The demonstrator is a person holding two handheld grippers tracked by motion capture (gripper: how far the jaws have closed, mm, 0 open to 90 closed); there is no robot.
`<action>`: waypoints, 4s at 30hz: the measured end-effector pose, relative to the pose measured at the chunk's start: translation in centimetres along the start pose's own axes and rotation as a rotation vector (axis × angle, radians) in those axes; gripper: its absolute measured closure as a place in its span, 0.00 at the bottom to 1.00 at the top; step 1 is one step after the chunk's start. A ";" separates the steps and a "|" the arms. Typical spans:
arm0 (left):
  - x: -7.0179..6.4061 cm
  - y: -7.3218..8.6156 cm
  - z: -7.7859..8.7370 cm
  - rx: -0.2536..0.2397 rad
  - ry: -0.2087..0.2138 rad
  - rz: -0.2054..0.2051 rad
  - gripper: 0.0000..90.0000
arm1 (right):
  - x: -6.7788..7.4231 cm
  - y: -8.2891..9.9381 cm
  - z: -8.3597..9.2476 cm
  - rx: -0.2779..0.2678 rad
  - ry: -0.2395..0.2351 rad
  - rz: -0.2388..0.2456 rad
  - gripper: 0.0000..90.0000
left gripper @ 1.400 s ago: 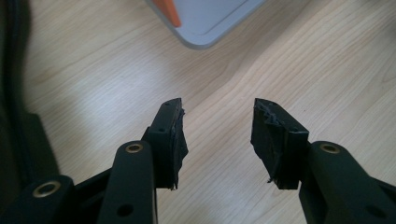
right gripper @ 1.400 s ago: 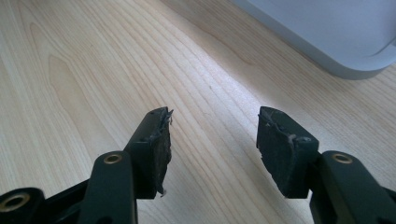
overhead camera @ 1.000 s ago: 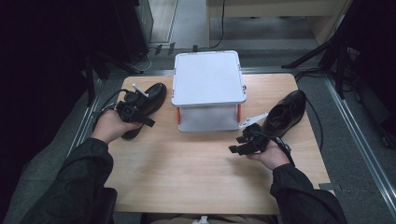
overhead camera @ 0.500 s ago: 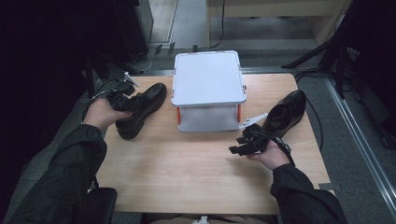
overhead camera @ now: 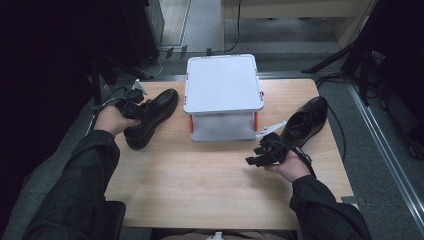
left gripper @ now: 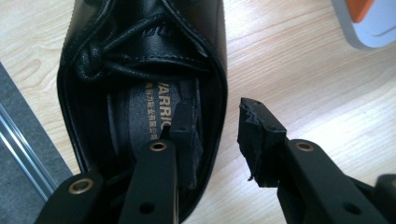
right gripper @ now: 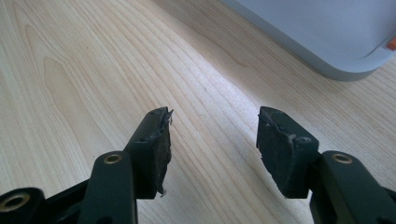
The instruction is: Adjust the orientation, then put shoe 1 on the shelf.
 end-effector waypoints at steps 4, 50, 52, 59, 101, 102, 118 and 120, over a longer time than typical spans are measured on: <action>-0.2 -0.1 -0.8 0.014 0.016 0.017 0.80 | -0.1 0.0 0.0 0.001 0.000 -0.001 0.51; -3.7 -4.9 -0.3 0.041 0.123 0.263 0.79 | -0.3 0.0 0.1 0.002 -0.006 -0.020 0.52; -3.2 -4.7 0.5 0.029 0.113 0.260 0.78 | -0.3 0.1 0.1 0.003 -0.006 -0.022 0.52; 0.2 -3.3 3.2 -0.003 0.113 0.312 0.77 | -0.3 0.1 0.2 0.004 -0.005 -0.023 0.52; 3.1 -0.8 -4.6 0.167 0.164 0.426 0.89 | -0.6 0.8 0.7 -0.010 0.016 -0.039 0.52; 3.2 -0.8 -4.5 0.169 0.157 0.434 0.90 | -0.6 0.8 0.7 -0.009 0.016 -0.043 0.52; 4.4 -1.3 -2.7 0.134 0.205 0.521 0.94 | -0.6 0.6 0.6 -0.009 0.011 -0.036 0.53; 4.5 -1.3 -2.5 0.127 0.209 0.530 0.94 | -0.6 0.5 0.6 -0.009 0.010 -0.030 0.53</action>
Point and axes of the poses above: each handheld gripper's, and its own axes: z roughly backward along the jaws, y roughly out of its underside, x roughly to its left, the point moved 5 cm from there along -z, roughly forward along the jaws, and after that the axes turned 12 degrees about -y, right-handed, at the moved point
